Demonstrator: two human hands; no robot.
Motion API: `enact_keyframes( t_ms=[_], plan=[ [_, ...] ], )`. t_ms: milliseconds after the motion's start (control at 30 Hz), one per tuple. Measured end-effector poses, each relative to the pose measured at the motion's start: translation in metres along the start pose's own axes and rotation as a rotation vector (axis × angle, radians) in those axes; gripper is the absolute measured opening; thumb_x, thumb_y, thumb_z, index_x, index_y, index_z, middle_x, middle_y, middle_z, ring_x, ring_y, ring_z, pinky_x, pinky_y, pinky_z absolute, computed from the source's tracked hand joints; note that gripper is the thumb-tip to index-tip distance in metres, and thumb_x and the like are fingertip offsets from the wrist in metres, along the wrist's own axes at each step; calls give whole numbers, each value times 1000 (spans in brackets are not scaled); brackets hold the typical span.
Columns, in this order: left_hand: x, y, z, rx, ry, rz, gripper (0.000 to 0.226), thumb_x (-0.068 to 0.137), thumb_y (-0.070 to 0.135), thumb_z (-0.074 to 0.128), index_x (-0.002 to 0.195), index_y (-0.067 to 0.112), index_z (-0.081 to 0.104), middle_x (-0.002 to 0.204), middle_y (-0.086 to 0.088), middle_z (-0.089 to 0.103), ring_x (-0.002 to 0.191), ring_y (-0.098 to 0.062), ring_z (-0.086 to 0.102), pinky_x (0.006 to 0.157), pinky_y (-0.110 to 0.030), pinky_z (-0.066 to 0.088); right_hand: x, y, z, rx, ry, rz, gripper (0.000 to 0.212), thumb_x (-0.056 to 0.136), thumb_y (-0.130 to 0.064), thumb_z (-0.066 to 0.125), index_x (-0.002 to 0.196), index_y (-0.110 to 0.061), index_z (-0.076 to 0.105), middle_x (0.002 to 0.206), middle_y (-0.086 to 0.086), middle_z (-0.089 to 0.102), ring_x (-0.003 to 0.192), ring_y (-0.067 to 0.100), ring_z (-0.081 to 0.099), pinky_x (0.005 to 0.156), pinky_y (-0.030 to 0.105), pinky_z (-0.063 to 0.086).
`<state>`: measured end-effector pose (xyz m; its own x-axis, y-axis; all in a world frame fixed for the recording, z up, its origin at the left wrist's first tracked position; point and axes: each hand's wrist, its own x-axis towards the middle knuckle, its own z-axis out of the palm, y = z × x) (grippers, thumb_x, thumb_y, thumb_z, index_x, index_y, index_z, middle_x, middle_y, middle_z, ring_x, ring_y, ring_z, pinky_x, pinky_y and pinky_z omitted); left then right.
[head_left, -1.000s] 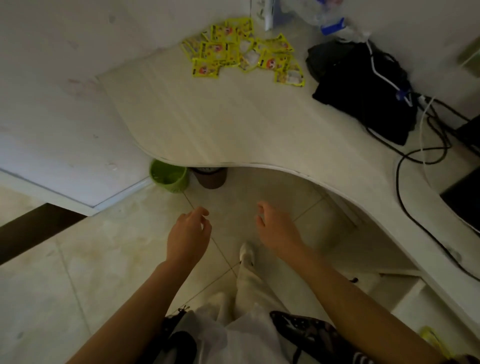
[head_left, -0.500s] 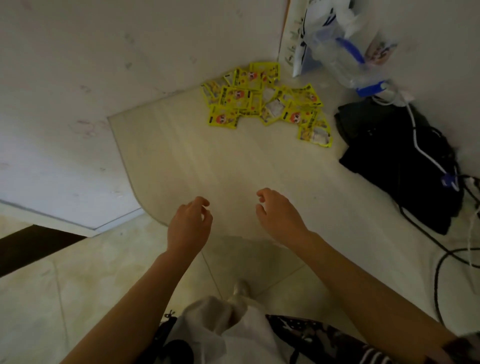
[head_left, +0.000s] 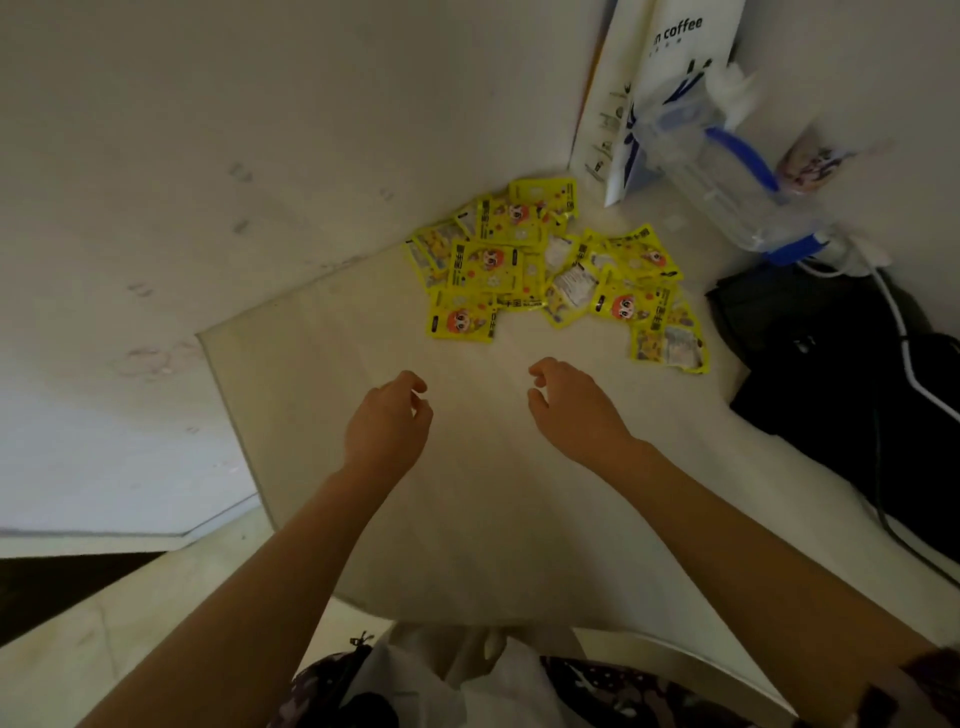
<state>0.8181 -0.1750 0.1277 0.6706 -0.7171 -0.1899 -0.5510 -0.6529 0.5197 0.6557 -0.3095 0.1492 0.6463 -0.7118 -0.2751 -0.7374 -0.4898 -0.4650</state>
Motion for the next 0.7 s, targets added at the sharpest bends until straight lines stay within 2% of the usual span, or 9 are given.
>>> enact_keyframes(
  t_ms=[367,500,700],
  plan=[
    [115,10,-6,67,-135,76,22,92,22,49,112,19,59,107,-3,66,104,-25,58,83,-40,50,103,-8,-12,-12,-32,48,33,96,-23,46,127,-9,50,125,12,58,115,30,54,92,41,48],
    [146,23,5,132,-171,191,26,93,24,51,117,15,57,120,-6,57,110,-27,53,87,-43,48,144,-1,-16,-64,-39,2,31,96,-22,47,120,-4,51,117,17,58,107,33,55,86,44,49],
    [181,36,25,235,-267,342,34,95,20,49,128,14,50,134,-6,52,125,-27,40,94,-40,43,207,-3,-26,-132,-47,-54,34,96,-18,46,125,-1,49,123,20,51,110,34,52,86,40,46]
  ],
)
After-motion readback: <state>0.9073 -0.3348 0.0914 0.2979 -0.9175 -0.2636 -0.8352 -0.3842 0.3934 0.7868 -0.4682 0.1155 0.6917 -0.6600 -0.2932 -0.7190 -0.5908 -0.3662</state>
